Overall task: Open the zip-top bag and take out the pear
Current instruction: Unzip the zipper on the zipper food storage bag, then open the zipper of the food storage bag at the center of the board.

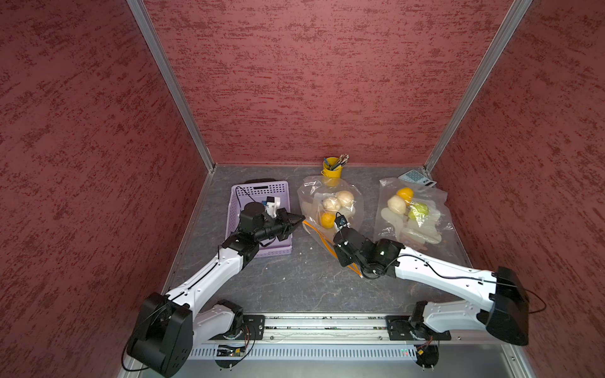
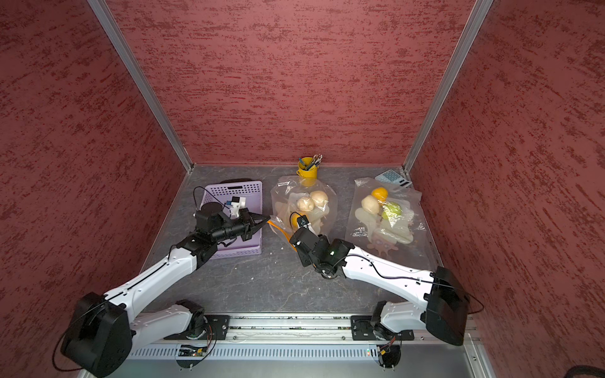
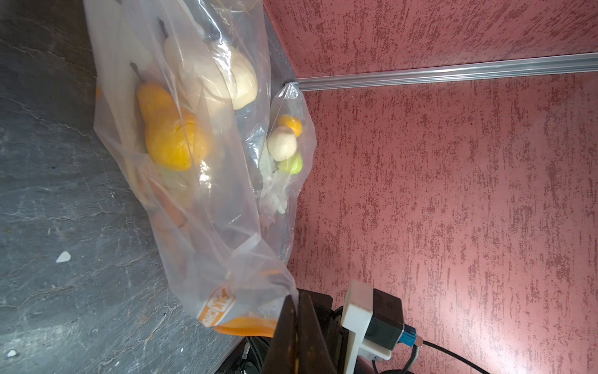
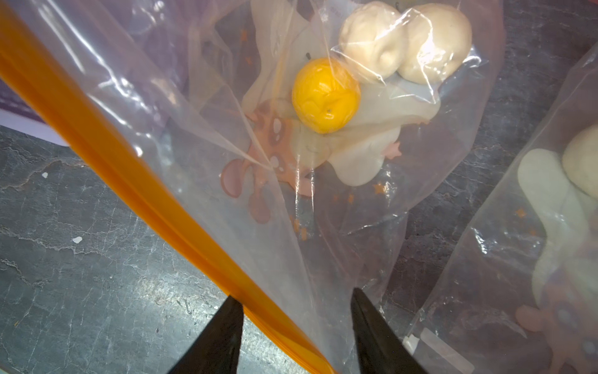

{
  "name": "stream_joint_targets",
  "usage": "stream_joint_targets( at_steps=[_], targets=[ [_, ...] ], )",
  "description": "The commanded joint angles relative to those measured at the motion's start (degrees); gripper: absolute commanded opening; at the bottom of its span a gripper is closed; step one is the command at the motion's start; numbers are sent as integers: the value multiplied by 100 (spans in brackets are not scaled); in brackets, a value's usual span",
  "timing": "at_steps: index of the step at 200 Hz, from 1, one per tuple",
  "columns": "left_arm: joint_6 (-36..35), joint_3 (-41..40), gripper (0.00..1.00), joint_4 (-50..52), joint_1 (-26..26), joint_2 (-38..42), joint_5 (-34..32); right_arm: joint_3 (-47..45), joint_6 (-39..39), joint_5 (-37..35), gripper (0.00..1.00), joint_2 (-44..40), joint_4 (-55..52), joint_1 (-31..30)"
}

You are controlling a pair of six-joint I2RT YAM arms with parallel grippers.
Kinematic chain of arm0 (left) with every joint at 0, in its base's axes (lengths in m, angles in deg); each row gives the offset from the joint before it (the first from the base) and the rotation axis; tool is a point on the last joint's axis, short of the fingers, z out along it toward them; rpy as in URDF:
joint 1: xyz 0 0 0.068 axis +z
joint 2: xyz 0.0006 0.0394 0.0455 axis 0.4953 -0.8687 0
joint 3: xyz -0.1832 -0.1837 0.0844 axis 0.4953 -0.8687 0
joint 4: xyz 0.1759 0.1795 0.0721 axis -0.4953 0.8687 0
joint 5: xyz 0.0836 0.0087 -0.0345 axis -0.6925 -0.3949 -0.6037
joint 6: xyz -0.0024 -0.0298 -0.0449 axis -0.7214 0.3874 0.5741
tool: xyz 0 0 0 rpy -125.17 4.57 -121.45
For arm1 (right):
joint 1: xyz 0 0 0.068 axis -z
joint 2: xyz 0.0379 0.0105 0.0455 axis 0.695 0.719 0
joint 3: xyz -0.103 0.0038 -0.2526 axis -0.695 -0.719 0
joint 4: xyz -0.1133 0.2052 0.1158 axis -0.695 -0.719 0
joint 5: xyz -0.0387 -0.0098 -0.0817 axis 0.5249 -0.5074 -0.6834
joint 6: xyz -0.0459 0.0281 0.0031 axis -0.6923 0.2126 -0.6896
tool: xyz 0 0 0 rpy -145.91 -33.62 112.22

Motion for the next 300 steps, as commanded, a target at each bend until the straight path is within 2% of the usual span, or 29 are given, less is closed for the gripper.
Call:
stream_joint_targets(
  at_steps=[1, 23, 43, 80, 94, 120, 128, 140, 167, 191, 198, 211, 225, 246, 272, 284, 300],
  targets=[
    [-128, -65, 0, -1, -32, 127, -10, 37, -76, 13, 52, 157, 156, 42],
    [-132, -76, 0, -3, -32, 131, 0, 41, -105, 8, 51, 280, 250, 85],
    [-168, -85, 0, 0, -32, 136, 26, 80, -118, -181, 42, 439, 301, 165],
    [-437, -126, 0, 273, -1, 131, 196, 290, -447, -414, 8, 560, 509, 403],
    [-648, -120, 0, 631, 45, 138, 211, 479, -571, -356, 0, 530, 486, 403],
    [-874, -104, 59, 1058, 83, 374, 104, 723, -530, -290, 0, 338, 329, 403],
    [-945, -24, 72, 1262, 77, 505, -18, 756, -490, -268, 0, 260, 302, 399],
    [-1069, 153, 82, 1622, 67, 737, -237, 833, -432, -314, 0, 224, 185, 387],
    [-1406, 721, 92, 2753, 23, 1443, -966, 956, -318, -408, 0, 221, -11, 328],
    [-1611, 1168, 89, 3524, -283, 1979, -1584, 946, -183, -607, 0, 220, -67, 299],
    [-1562, 1206, 86, 3564, -481, 2078, -1743, 959, -164, -706, 0, 216, -91, 283],
    [-1390, 1158, 81, 3426, -1152, 2051, -2063, 1010, -145, -899, 0, 204, -101, 263],
    [-1113, 1023, 71, 3022, -1700, 1809, -2313, 1105, -173, -1093, 0, 197, -48, 229],
    [-751, 731, 53, 2245, -2120, 1348, -2622, 1317, -223, -1383, 0, 168, -38, 145],
    [-315, 373, 35, 1460, -2267, 986, -3017, 1430, -202, -1488, 0, -33, -66, 81],
    [-196, 354, 32, 1200, -2319, 806, -3150, 1468, -171, -1487, 0, -111, -116, 52],
    [-66, 474, 31, 720, -2335, 393, -2973, 1532, -172, -1510, 0, -93, -216, -25]
  ],
)
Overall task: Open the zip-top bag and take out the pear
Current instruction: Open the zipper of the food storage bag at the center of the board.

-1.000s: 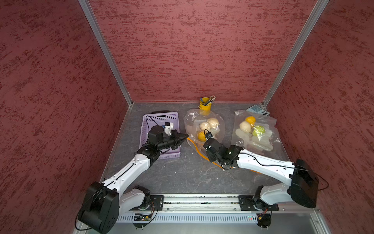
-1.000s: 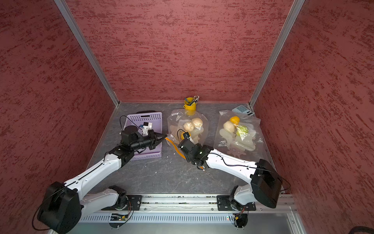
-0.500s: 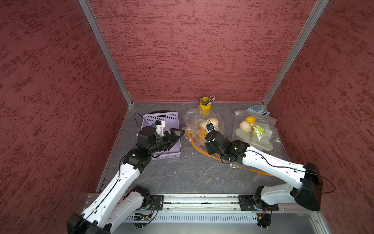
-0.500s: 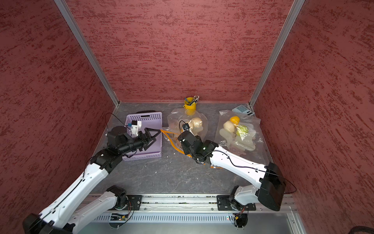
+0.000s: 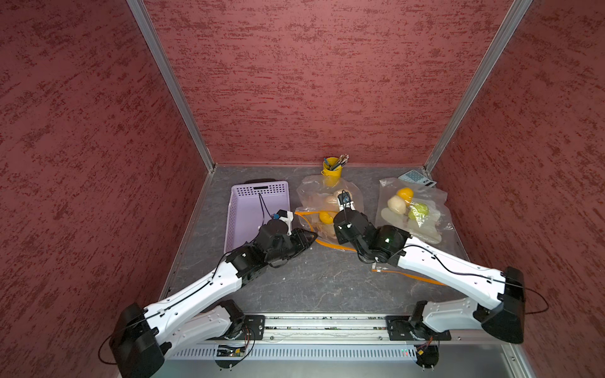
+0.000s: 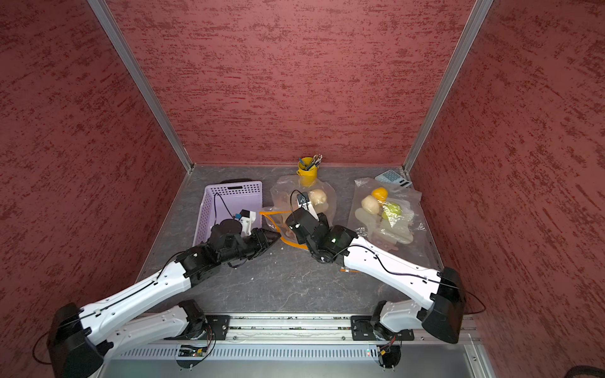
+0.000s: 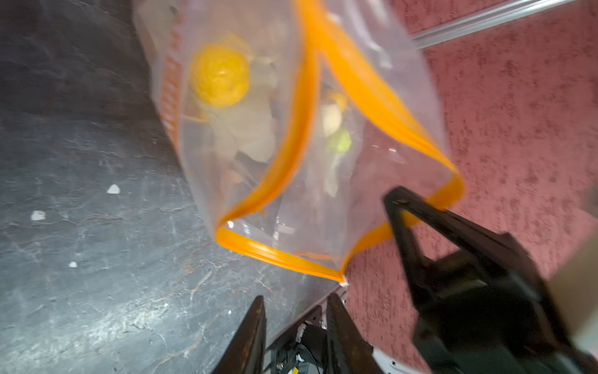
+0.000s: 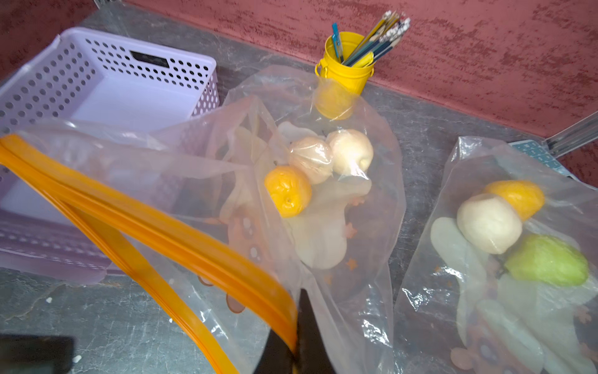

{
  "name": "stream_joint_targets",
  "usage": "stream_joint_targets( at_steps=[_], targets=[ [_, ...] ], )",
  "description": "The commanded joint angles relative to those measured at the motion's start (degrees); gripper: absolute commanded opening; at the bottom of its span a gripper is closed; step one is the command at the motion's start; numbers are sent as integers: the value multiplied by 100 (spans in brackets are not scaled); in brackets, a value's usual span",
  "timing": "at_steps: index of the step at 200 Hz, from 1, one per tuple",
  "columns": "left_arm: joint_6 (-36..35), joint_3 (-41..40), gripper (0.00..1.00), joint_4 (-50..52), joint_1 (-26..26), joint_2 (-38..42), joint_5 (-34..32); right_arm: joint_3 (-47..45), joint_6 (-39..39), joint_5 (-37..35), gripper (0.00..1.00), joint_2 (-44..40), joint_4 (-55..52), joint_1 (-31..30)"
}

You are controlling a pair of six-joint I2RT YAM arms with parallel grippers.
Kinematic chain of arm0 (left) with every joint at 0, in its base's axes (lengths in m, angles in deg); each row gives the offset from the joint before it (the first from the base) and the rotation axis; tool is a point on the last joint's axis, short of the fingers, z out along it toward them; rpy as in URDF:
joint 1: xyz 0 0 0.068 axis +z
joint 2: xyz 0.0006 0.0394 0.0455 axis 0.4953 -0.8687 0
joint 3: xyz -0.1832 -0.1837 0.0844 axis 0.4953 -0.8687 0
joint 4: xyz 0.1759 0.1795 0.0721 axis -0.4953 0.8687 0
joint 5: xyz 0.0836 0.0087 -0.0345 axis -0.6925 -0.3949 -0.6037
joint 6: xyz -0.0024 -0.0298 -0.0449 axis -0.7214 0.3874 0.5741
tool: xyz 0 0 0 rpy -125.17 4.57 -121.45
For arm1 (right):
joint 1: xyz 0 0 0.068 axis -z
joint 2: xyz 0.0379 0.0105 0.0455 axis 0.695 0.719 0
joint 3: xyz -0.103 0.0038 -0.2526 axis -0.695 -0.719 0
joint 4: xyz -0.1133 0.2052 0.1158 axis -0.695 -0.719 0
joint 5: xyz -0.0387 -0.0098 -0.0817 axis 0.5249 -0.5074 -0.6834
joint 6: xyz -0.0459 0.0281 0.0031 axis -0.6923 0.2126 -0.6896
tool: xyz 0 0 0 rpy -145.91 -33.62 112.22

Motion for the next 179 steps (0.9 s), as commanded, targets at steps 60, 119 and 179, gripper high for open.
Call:
stream_joint_targets(
  at_steps=[60, 119, 179],
  targets=[
    [644, 406, 23, -1219, -145, -1035, -356, -20, 526, -255, 0, -371, -110, -424],
    [846, 492, 22, -1300, -271, -1950, -369, -129, 1255, -267, 0, -494, -97, -704],
    [934, 888, 28, -1167, -266, -2855, -754, -337, 1973, -356, 0, -746, -207, -1088]
  ],
)
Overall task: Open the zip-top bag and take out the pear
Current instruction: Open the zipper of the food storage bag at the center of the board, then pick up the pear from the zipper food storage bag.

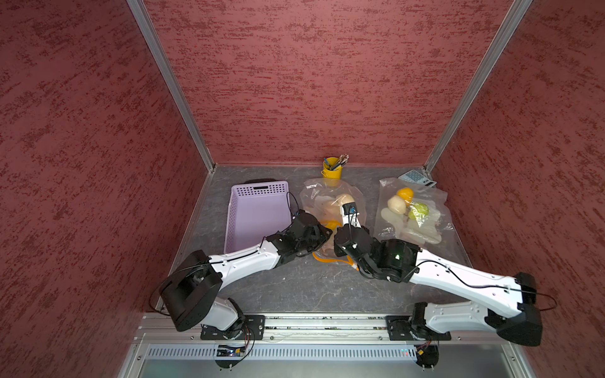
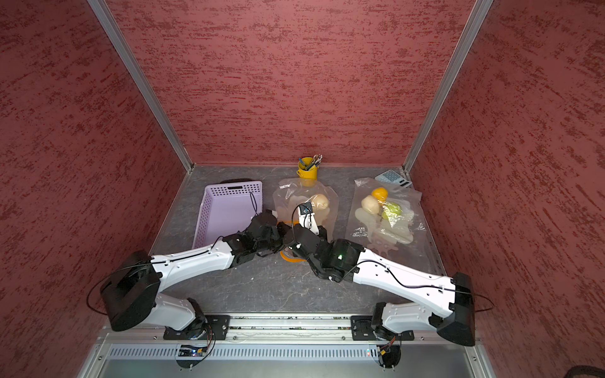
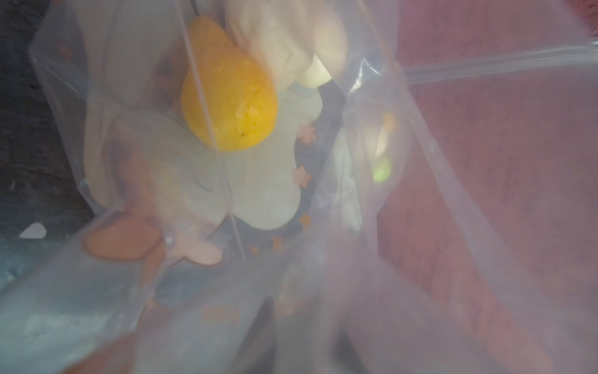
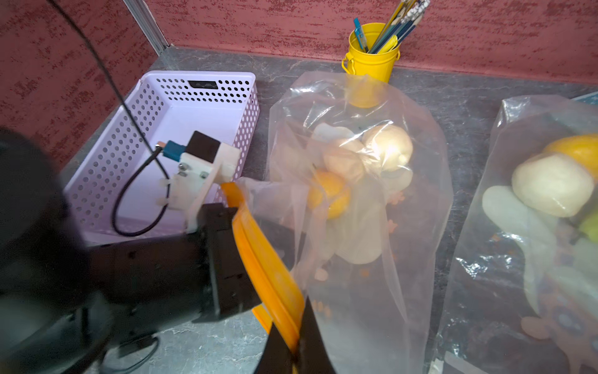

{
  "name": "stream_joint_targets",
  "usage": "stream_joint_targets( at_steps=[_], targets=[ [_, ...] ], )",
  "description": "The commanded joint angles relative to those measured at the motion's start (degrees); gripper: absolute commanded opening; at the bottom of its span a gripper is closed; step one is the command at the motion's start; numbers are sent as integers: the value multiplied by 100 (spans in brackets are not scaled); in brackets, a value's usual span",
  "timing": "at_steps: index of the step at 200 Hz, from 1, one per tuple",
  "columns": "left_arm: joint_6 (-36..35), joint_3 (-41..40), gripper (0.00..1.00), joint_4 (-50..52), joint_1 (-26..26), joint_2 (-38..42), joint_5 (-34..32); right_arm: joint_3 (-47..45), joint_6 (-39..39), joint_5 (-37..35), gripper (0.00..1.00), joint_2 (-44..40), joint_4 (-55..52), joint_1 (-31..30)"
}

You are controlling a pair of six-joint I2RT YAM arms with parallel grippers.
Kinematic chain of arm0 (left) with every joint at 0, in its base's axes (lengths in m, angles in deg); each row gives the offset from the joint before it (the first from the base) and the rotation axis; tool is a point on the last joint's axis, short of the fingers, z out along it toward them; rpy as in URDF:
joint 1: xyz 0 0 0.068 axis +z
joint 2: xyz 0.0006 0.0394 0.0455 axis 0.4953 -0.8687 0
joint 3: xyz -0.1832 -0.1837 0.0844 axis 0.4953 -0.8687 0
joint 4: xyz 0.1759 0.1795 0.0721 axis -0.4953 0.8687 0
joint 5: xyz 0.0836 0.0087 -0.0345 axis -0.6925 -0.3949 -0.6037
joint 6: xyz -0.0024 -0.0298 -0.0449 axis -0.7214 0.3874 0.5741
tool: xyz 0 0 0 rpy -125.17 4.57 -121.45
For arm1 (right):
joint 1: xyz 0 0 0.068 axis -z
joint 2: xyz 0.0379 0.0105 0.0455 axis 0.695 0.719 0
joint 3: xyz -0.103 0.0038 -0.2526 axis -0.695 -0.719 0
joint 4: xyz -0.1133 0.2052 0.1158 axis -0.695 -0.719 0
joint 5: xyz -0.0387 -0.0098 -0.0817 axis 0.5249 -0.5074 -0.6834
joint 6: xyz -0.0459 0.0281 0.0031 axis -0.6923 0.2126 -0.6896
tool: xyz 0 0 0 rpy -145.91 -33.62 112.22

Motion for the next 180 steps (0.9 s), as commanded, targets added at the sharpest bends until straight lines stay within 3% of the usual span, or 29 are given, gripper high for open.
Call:
stream_joint_targets(
  at_steps=[1, 37, 78, 139, 180],
  targets=[
    [152, 117, 28, 13, -5, -241, -292, -102, 438, -178, 0, -252, 9, -135],
    [455, -123, 39, -436, -17, -184, -552, -179, 662, -76, 0, -331, 121, -250],
    [507, -515, 55, 139, -445, 1144, -1437, -551, 1326, 22, 0, -392, 696, -311],
    [504, -340, 54, 1274, -1017, 2091, -2262, -606, 1837, 87, 0, -27, 1759, -451],
    [789, -883, 48, 1808, -1279, 2878, -2933, -517, 2041, 63, 0, 183, 1988, -514]
  ],
)
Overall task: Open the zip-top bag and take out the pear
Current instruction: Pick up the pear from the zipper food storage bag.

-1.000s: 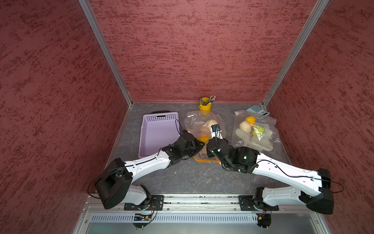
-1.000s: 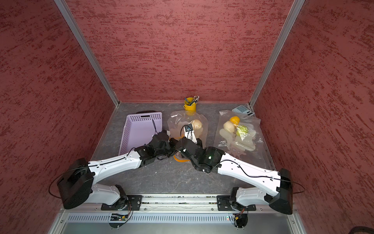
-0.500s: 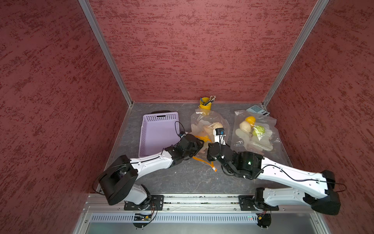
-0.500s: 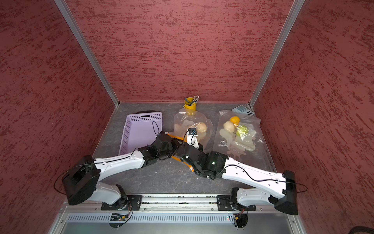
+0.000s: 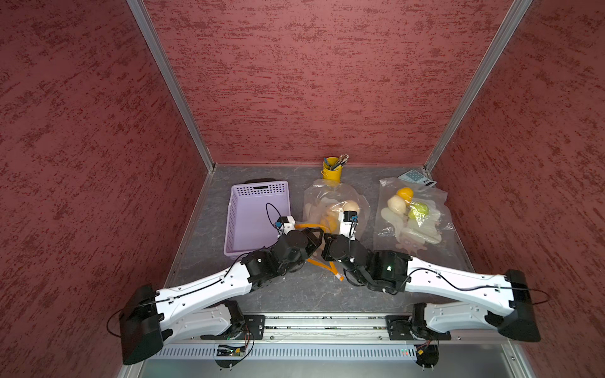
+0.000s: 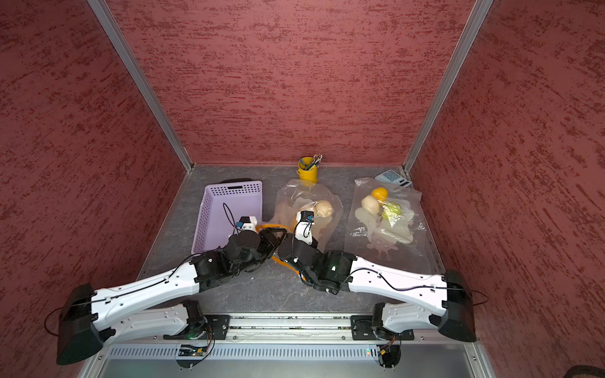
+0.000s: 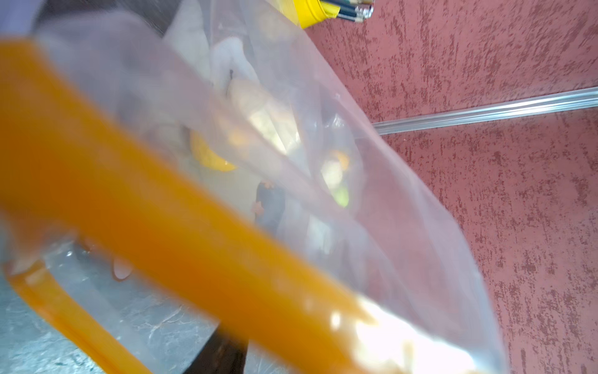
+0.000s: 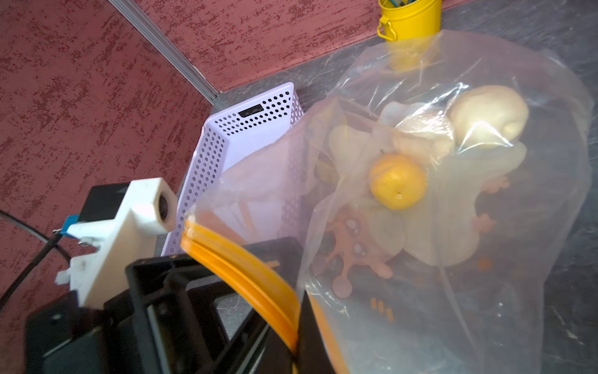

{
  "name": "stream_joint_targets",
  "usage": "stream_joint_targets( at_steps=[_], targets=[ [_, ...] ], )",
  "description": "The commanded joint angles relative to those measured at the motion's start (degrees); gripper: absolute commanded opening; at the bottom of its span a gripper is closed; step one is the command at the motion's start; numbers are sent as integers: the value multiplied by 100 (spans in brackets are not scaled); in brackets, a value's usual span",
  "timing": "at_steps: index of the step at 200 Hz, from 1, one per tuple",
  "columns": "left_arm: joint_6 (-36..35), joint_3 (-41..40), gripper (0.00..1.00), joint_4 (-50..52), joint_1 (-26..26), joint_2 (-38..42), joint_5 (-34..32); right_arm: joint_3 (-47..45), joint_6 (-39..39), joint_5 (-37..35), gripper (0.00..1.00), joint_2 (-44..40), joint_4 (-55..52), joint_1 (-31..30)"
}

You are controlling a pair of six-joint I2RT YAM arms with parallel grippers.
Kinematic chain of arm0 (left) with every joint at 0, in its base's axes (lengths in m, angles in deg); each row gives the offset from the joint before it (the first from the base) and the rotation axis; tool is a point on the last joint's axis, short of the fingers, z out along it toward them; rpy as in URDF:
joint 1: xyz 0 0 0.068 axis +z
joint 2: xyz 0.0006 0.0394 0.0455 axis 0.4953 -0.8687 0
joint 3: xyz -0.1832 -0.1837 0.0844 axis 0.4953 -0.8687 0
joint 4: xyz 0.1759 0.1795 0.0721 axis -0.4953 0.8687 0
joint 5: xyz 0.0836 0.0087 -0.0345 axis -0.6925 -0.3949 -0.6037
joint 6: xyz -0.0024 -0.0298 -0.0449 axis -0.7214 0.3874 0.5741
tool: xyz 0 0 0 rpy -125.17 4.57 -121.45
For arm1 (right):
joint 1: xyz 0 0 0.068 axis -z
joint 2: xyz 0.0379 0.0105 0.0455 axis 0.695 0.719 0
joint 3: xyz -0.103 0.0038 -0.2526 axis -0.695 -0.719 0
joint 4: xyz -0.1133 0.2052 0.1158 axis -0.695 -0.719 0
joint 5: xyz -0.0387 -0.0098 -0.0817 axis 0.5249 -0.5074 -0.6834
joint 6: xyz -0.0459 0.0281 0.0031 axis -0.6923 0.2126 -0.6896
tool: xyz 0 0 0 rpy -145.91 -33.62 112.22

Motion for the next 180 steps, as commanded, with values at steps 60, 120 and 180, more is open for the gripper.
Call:
stream_joint_targets(
  at_steps=[60, 120, 180],
  targets=[
    [44, -345, 43, 281, 538, 335, -207, 136, 153, 612, 0, 393, 1274, 378],
    [31, -21, 45, -475, 1180, -716, 795, -26, 111, 1652, 0, 642, 1971, 1052],
    [9, 150, 51, -1244, 1561, -1645, 1552, 85, -272, 2169, 0, 592, 2007, 1193]
  ],
)
